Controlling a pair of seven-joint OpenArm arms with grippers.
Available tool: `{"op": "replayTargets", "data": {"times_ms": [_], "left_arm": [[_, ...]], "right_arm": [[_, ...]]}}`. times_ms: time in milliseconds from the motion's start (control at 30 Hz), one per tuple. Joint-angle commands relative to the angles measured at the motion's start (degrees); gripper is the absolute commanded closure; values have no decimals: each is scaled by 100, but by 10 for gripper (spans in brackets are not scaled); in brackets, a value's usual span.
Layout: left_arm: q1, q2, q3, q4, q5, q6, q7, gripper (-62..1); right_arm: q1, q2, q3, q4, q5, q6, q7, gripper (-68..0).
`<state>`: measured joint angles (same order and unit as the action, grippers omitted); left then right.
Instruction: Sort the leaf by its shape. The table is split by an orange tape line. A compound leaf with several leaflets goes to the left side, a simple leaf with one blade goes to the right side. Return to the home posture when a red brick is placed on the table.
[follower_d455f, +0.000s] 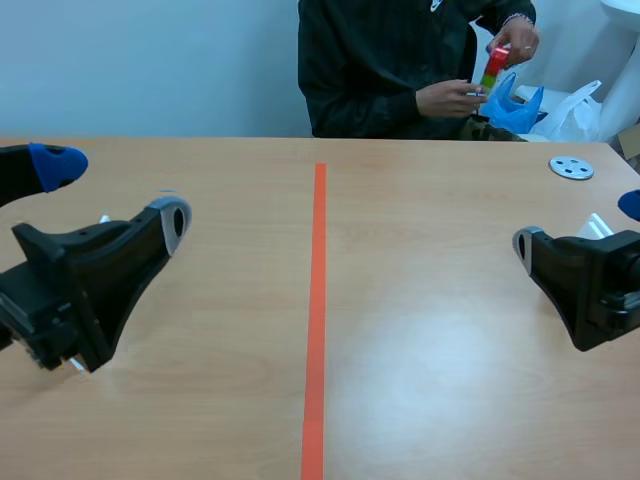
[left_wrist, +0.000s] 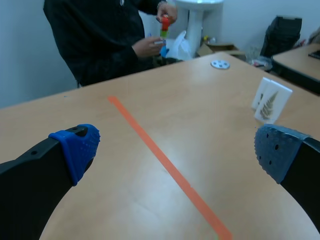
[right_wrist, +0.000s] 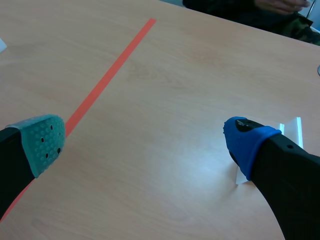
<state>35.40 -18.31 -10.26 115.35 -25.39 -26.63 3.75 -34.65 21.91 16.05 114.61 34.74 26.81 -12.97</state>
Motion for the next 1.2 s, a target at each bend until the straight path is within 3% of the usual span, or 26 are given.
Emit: {"op": "replayTargets", "data": {"times_ms": [0, 167, 1167], "left_arm": [[4, 0, -4, -28, -57, 15, 31, -623], [13, 2, 2, -22, -55, 13, 343, -623], [-352, 2, 363, -710, 118, 52, 227, -623]], "right_arm": [[37, 33, 39, 4, 42, -17, 85, -679], [37, 33, 39, 4, 42, -17, 83, -679], [37, 33, 39, 4, 87, -15, 90, -679]]}}
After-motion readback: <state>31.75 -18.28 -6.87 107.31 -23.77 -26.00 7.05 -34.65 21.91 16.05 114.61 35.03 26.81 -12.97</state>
